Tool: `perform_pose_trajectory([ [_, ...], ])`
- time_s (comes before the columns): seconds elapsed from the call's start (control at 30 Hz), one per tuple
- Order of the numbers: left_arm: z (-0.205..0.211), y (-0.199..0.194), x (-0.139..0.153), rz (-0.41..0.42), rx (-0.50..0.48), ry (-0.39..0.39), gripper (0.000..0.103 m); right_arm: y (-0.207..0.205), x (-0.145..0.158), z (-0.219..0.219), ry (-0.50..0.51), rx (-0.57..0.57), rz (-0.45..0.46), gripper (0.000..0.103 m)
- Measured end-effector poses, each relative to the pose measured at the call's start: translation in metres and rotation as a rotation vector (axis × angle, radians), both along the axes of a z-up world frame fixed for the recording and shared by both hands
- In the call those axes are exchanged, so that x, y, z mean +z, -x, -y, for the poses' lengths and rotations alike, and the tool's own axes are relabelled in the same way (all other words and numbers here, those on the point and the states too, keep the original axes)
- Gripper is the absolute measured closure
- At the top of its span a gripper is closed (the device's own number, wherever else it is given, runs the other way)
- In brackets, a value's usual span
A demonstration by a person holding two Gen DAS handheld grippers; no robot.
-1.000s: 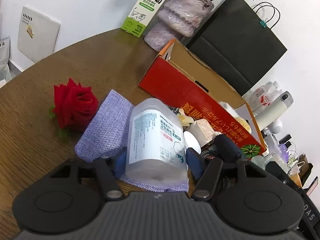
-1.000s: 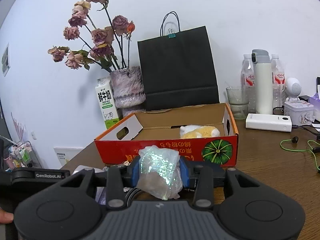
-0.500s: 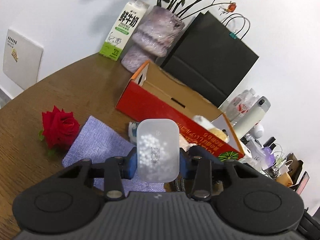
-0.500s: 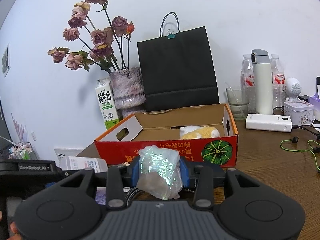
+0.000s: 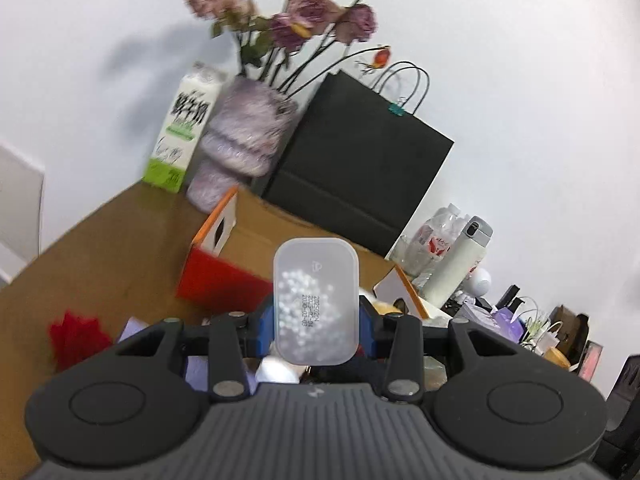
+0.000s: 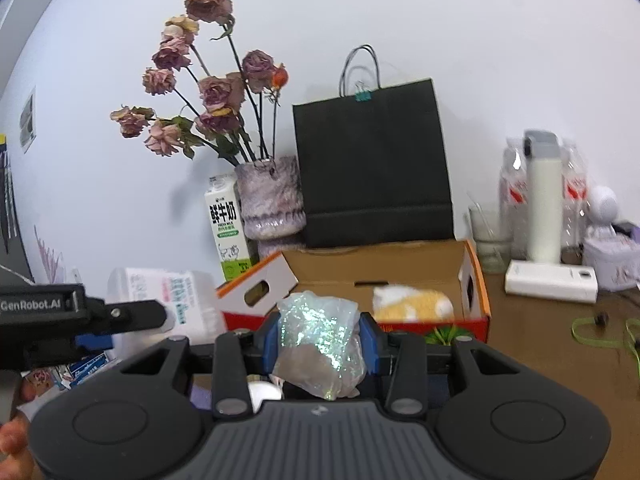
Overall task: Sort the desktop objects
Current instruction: 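Carry the bead container and iridescent bag into the box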
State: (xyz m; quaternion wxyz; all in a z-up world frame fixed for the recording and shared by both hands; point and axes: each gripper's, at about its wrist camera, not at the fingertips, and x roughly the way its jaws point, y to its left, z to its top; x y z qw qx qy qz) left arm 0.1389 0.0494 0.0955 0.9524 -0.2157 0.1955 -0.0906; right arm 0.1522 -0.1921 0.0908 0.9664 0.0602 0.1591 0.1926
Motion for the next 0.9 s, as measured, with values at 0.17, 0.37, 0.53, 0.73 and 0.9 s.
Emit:
perform_pose_trajectory([
  [0.17,0.016,-0.028,0.009,0.038,-0.004,-0.059,0.062,-0.029,0.008,-0.010,-0.026,0.005,0.018,0.064],
  [0.37,0.016,-0.075,-0.005,0.025,0.013,-0.015,0.062,-0.079,0.002,-0.022,-0.037,-0.006,-0.019,0.064],
  [0.53,0.009,-0.113,-0.015,-0.003,0.032,-0.028,0.062,-0.121,-0.009,-0.036,-0.015,0.002,-0.065,0.064],
  [0.73,0.005,-0.156,-0.036,-0.074,0.051,-0.071,0.062,-0.159,-0.023,-0.054,0.015,0.012,-0.129,0.064],
  [0.9,0.002,-0.174,-0.051,-0.148,0.075,-0.119,0.062,-0.180,-0.036,-0.063,0.054,0.030,-0.190,0.064],
])
